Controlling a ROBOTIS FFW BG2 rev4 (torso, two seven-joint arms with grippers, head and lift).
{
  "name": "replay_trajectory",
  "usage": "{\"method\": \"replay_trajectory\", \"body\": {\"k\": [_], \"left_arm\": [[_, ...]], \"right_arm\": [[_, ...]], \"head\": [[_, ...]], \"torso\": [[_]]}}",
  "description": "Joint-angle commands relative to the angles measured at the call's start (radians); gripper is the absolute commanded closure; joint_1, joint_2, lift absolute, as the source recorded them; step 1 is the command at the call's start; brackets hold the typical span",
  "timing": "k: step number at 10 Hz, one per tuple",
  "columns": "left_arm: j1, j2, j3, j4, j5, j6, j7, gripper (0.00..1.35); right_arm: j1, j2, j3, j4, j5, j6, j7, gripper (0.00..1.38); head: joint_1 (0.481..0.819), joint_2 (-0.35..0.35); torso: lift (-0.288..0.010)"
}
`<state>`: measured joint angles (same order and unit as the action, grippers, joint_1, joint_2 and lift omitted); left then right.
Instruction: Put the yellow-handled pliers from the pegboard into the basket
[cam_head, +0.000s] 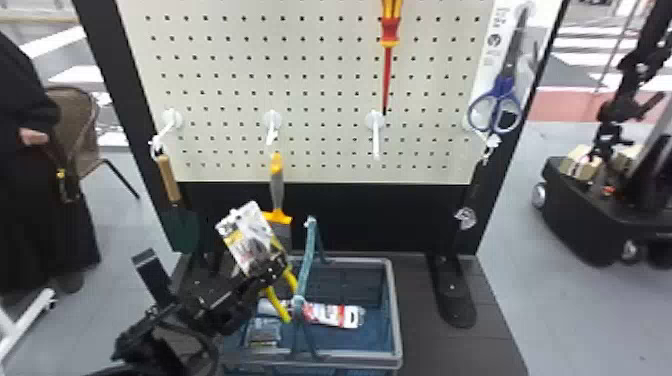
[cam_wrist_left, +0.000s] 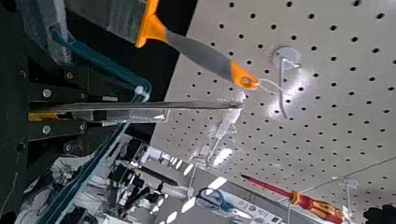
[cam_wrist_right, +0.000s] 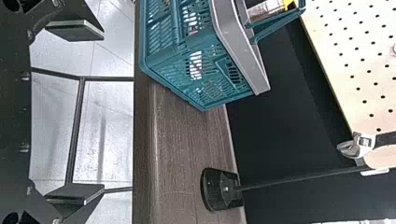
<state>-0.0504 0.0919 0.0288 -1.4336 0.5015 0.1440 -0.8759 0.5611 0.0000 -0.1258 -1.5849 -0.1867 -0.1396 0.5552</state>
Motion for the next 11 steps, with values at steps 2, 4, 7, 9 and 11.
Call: {"method": "replay_trajectory", "body": {"k": [2,4,7,9,11], "left_arm": [[-0.005,-0.003,-0.047,0.068,0.028,0.0,0.0,1.21],[-0.007,-0.001,-0.058,0.08,0.037,0.02,-0.002,1.03],[-0.011,-0.001,-0.038,0.08,0.037,0.0,0.003,0.09],[-0.011,-0.001,-0.038,0.08,0.039,-0.001,0.005,0.25],[-0.011,-0.001,-0.04,0.08,0.043,-0.001,0.005,0.26]], "right_arm": [[-0.002,0.001,0.0,0.0,0.0,0.0,0.0,0.15],[-0.002,0.001,0.0,0.0,-0.002,0.0,0.0,0.15],[0.0,0.001,0.0,0.003,-0.004,0.0,0.0,0.15],[0.0,0.001,0.0,0.003,-0.004,0.0,0.0,0.15],[0.0,0.001,0.0,0.003,-0.004,0.0,0.0,0.15]], "head": [[0.549,0.0],[0.549,0.0],[0.549,0.0],[0.549,0.0],[0.549,0.0]], "torso": [[-0.1],[-0.1],[-0.1],[-0.1],[-0.1]]}}
